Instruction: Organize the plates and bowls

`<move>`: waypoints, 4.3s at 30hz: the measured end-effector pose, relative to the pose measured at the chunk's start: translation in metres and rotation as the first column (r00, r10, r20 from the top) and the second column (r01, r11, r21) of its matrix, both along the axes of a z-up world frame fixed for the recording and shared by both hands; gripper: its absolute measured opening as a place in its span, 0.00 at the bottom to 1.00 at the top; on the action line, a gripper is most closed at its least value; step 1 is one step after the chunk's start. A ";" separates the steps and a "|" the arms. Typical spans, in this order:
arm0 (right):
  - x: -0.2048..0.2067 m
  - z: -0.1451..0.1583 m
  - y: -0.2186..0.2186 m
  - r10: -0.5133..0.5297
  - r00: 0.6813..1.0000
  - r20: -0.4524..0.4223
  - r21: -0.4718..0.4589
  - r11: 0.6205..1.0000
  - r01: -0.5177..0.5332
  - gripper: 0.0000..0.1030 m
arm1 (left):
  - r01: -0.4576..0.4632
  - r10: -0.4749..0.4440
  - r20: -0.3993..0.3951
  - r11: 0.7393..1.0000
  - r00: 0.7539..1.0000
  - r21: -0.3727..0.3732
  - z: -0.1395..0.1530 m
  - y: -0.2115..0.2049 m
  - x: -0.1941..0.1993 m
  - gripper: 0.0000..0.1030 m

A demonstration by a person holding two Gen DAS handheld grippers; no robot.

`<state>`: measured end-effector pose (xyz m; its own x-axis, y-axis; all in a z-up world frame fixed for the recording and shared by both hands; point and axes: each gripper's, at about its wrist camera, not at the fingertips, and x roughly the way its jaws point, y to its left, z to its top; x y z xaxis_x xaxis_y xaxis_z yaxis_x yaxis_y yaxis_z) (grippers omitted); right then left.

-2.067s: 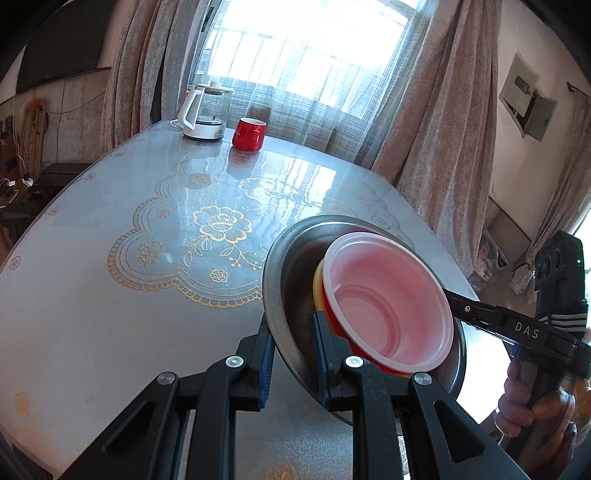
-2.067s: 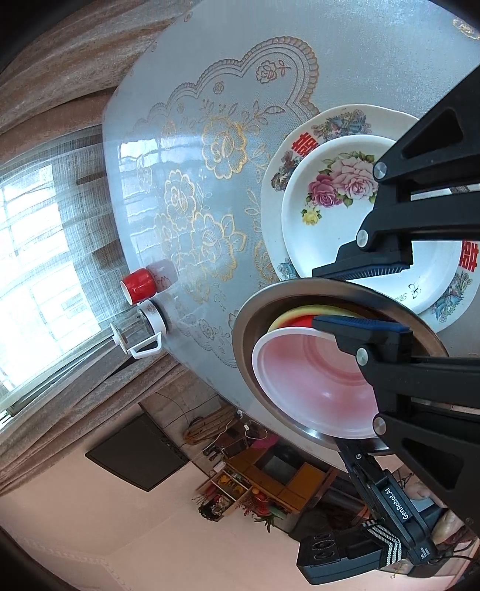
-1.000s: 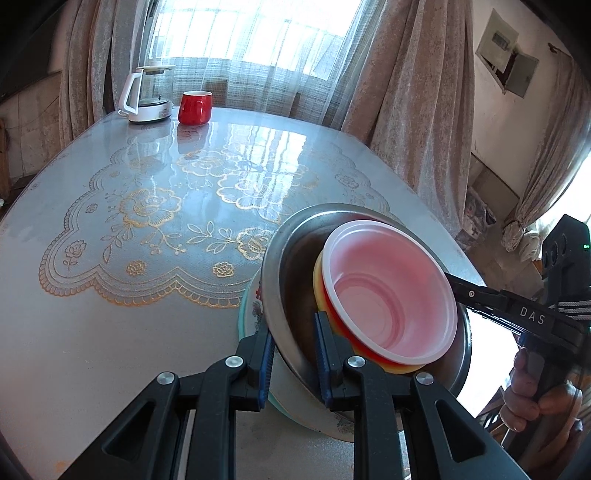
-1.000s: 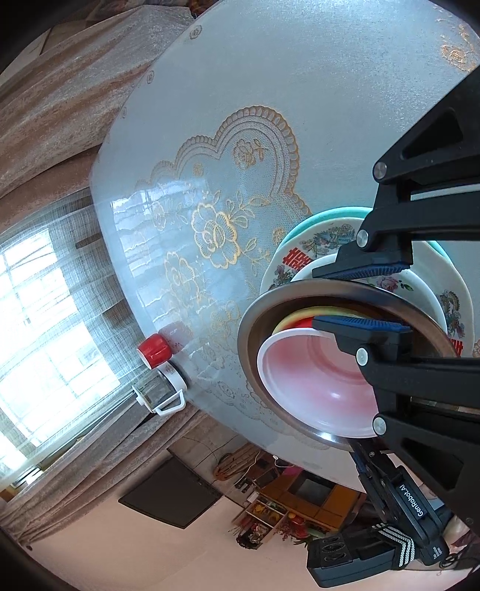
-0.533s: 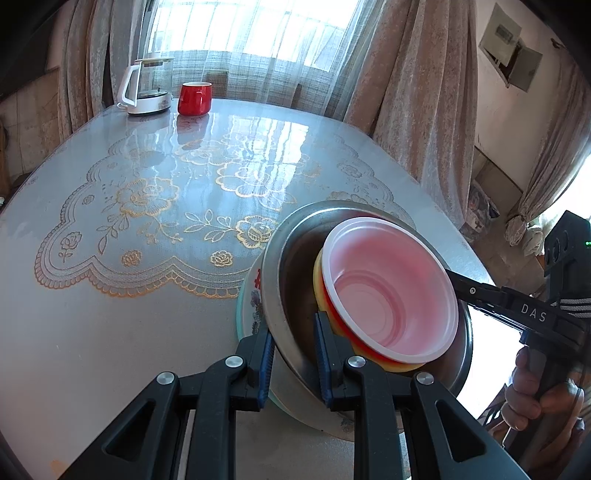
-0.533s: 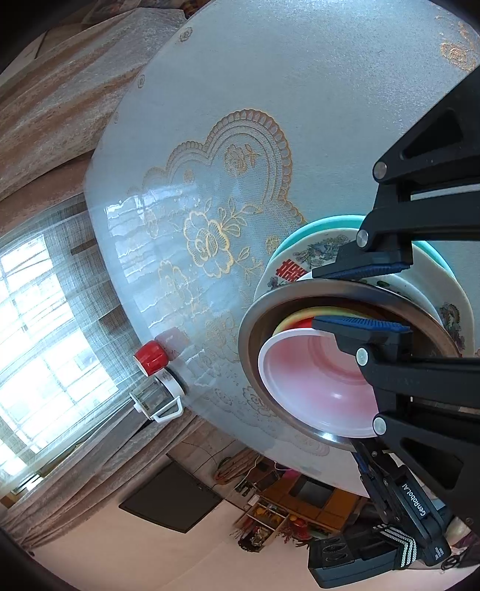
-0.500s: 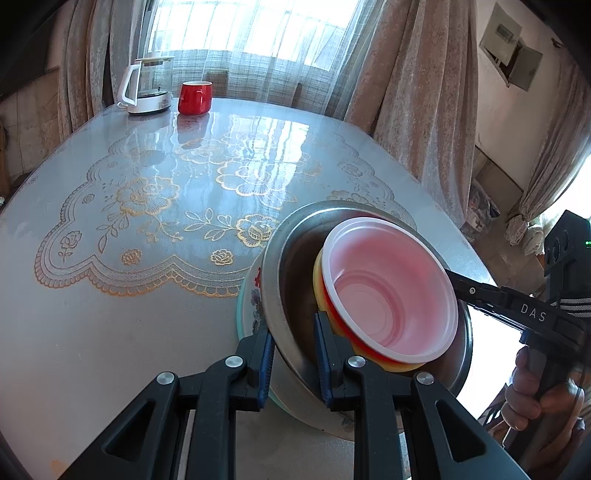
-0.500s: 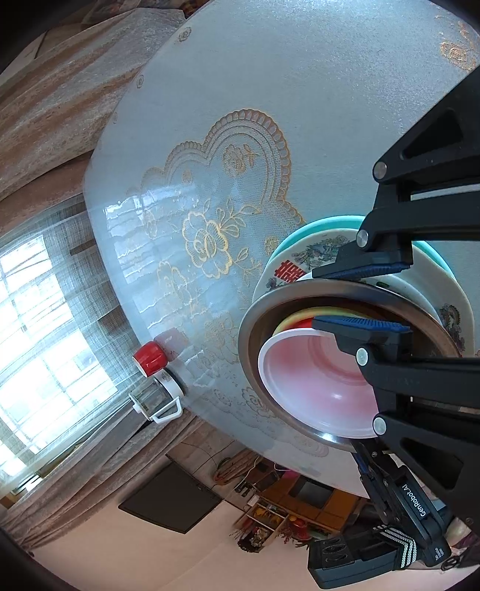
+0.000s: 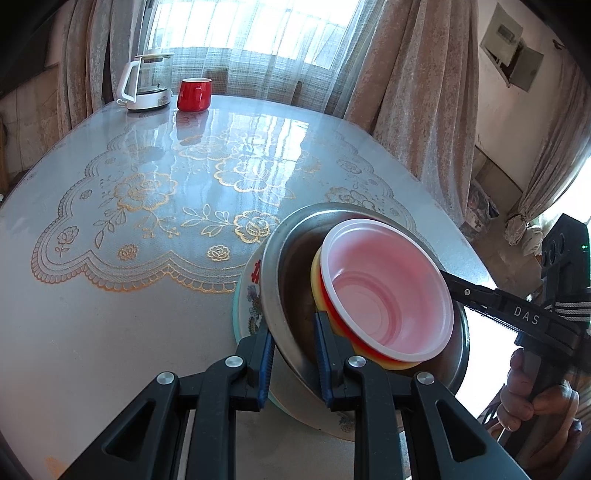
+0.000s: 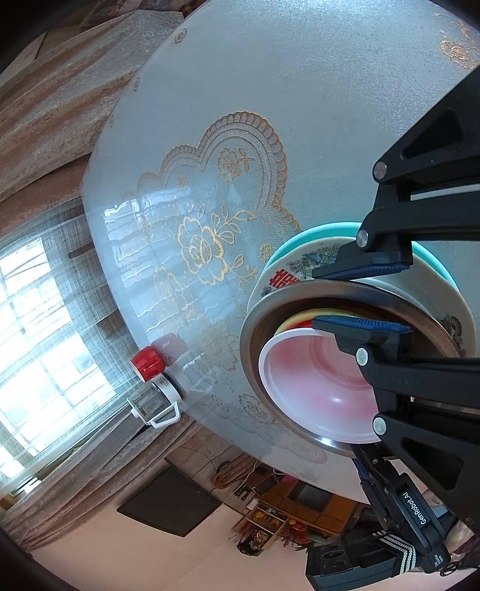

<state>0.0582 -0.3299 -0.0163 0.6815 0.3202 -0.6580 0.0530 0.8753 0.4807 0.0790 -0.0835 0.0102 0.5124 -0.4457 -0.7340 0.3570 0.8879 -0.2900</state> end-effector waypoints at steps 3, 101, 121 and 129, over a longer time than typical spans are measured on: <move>-0.001 0.000 -0.001 0.001 1.000 -0.002 0.005 1.000 -0.001 0.19 | -0.001 0.001 0.003 1.000 1.000 0.002 0.000 -0.001 -0.001 0.21; -0.047 0.029 0.045 -0.092 0.987 0.134 -0.232 0.965 0.121 0.34 | -0.252 0.229 0.216 0.964 0.949 0.084 0.016 0.048 -0.073 0.32; -0.072 0.032 0.083 -0.131 0.967 0.218 -0.372 0.905 0.206 0.38 | -0.297 0.256 0.284 0.949 0.924 0.110 0.014 0.038 -0.096 0.43; -0.070 0.031 0.089 -0.108 0.972 0.211 -0.379 0.907 0.183 0.38 | -0.302 0.253 0.310 0.946 0.916 0.121 0.018 0.036 -0.097 0.47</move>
<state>-0.0121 -0.2411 0.0149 0.8196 -0.0507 -0.5707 0.1394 0.9838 0.1127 -0.0184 -0.0472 0.0284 0.7968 -0.1419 -0.5873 0.1350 0.9893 -0.0558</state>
